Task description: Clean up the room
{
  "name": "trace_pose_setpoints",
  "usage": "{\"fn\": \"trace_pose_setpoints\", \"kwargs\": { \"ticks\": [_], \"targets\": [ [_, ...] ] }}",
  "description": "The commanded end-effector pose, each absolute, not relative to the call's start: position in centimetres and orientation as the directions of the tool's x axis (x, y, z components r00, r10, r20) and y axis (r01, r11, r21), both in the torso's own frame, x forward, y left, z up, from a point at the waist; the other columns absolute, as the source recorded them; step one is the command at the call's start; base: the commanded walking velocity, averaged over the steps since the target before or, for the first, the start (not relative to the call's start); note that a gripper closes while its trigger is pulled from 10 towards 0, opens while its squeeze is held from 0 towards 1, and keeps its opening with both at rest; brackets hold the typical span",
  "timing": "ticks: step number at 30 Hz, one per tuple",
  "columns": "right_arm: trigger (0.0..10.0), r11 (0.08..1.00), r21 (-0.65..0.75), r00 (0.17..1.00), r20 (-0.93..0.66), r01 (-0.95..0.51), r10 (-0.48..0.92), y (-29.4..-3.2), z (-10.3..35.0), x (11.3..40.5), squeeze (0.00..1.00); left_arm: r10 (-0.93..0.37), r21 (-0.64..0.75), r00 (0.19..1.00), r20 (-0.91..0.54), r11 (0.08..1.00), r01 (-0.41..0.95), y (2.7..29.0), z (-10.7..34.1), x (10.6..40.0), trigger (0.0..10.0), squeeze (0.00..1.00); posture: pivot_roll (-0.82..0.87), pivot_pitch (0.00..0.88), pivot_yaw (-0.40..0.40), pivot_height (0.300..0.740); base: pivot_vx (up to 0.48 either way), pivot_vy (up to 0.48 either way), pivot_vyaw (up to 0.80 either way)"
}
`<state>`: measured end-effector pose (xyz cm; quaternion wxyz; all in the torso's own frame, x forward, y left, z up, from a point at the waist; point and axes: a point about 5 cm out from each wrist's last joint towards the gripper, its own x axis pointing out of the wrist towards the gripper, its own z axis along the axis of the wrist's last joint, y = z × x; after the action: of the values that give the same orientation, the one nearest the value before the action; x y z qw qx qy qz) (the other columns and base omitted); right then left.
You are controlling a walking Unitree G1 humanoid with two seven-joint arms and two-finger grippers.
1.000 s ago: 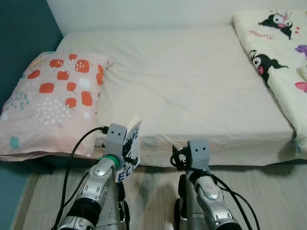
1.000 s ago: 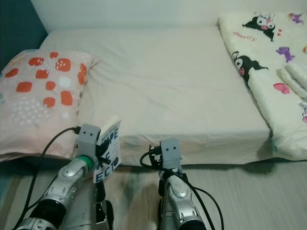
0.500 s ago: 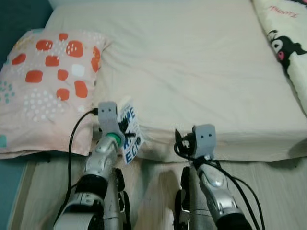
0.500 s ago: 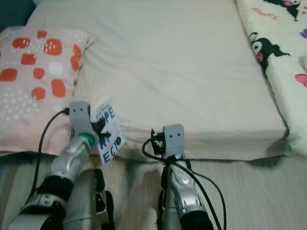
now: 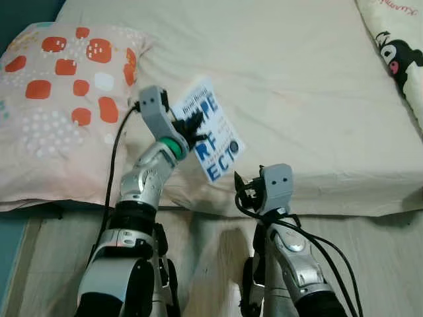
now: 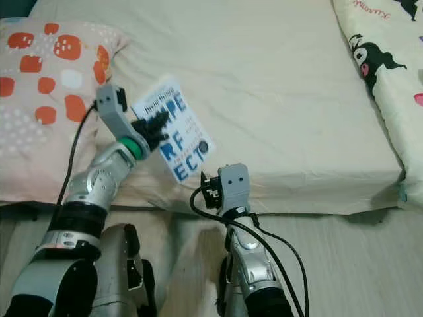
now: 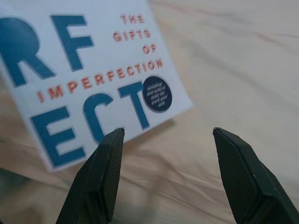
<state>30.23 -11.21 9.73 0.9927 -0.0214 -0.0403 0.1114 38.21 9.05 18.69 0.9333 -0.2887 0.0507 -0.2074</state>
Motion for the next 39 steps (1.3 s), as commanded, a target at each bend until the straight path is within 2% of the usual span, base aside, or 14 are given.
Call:
{"fn": "trace_pose_setpoints", "kwargs": {
  "ticks": [1, 4, 5, 10, 12, 14, 18, 22, 26, 28, 31, 34, 39],
  "targets": [
    [10.0, 0.975, -0.032, 0.974, 0.032, -0.222, 0.223, -11.4, 8.7, 29.6, 0.0, -0.334, -0.625, 0.942, 0.018, 0.732, 0.271, 10.1, 18.6, 38.4, 10.0, 0.0, 0.02, 0.332, 0.045, 0.572, 0.0, 0.0, 0.0],
    [10.0, 0.974, -0.024, 0.974, 0.021, -0.225, 0.226, -11.2, 8.6, 29.6, 0.0, -0.144, -0.698, 0.986, -0.089, 0.715, 0.042, 10.9, 16.8, 38.6, 10.0, 0.0, 0.02, 0.333, 0.044, 0.572, 0.0, 0.0, 0.0],
    [10.0, 0.974, -0.024, 0.974, 0.021, -0.225, 0.226, -11.2, 8.6, 29.6, 0.0, -0.144, -0.698, 0.986, -0.089, 0.715, 0.042, 10.9, 16.8, 38.6, 10.0, 0.0, 0.02, 0.333, 0.044, 0.572, 0.0, 0.0, 0.0],
    [10.0, 0.971, -0.022, 0.971, 0.023, -0.237, 0.237, -10.8, 8.9, 29.7, 0.0, 0.081, -0.773, 0.977, -0.196, 0.6, -0.205, 12.1, 15.4, 38.2, 10.0, 0.0, 0.01, 0.333, 0.044, 0.572, 0.0, 0.0, 0.0],
    [10.0, 0.971, -0.022, 0.971, 0.023, -0.237, 0.237, -10.8, 8.9, 29.7, 0.0, 0.081, -0.773, 0.977, -0.196, 0.6, -0.205, 12.1, 15.4, 38.2, 10.0, 0.0, 0.01, 0.333, 0.044, 0.572, 0.0, 0.0, 0.0],
    [10.0, 0.969, -0.023, 0.969, 0.022, -0.244, 0.244, -10.8, 9.0, 29.6, 0.0, 0.187, -0.768, 0.955, -0.23, 0.567, -0.296, 13.8, 14.5, 37.3, 10.0, 0.0, 0.01, 0.336, 0.044, 0.572, 0.0, 0.0, 0.0],
    [10.0, 0.969, -0.024, 0.969, 0.02, -0.246, 0.247, -10.8, 8.9, 29.5, 0.0, 0.221, -0.768, 0.948, -0.229, 0.557, -0.316, 14.4, 14.2, 36.9, 10.0, 0.0, 0.01, 0.335, 0.041, 0.572, 0.0, 0.0, 0.0],
    [10.0, 0.963, -0.023, 0.963, 0.012, -0.269, 0.269, -10.7, 8.9, 29.3, 0.0, 0.298, -0.792, 0.915, -0.272, 0.47, -0.389, 15.2, 13.0, 36.0, 10.0, 0.0, 0.01, 0.338, 0.034, 0.572, 0.0, 0.0, 0.0],
    [10.0, 0.95, -0.041, 0.95, 0.009, -0.311, 0.312, -10.4, 8.9, 29.2, 0.0, 0.249, -0.818, 0.92, -0.303, 0.428, -0.385, 14.1, 12.0, 35.8, 10.0, 0.0, 0.01, 0.342, 0.031, 0.572, 0.0, 0.0, 0.0],
    [10.0, 0.945, -0.048, 0.946, 0.007, -0.324, 0.324, -10.2, 8.9, 29.1, 0.0, 0.168, -0.85, 0.931, -0.325, 0.379, -0.366, 12.4, 11.1, 35.7, 10.0, 0.0, 0.0, 0.344, 0.03, 0.572, 0.0, 0.0, 0.0],
    [10.0, 0.945, -0.047, 0.946, 0.005, -0.323, 0.324, -10.2, 8.9, 29.1, 0.0, 0.138, -0.863, 0.931, -0.338, 0.35, -0.365, 11.5, 10.7, 35.6, 10.0, 0.0, 0.0, 0.347, 0.03, 0.572, 0.0, 0.0, 0.0],
    [10.0, 0.946, -0.044, 0.947, 0.003, -0.321, 0.321, -10.3, 8.9, 29.1, 0.0, 0.052, -0.91, 0.94, -0.337, 0.238, -0.339, 8.9, 11.1, 35.6, 10.0, 0.0, -0.01, 0.352, 0.033, 0.572, 0.0, 0.0, 0.0],
    [10.0, 0.946, -0.041, 0.947, 0.003, -0.322, 0.322, -10.3, 8.9, 28.9, 0.0, 0.033, -0.934, 0.948, -0.316, 0.167, -0.317, 7.7, 12.0, 36.0, 10.0, 0.0, -0.01, 0.358, 0.035, 0.572, 0.0, 0.0, 0.0]
  ]
}}
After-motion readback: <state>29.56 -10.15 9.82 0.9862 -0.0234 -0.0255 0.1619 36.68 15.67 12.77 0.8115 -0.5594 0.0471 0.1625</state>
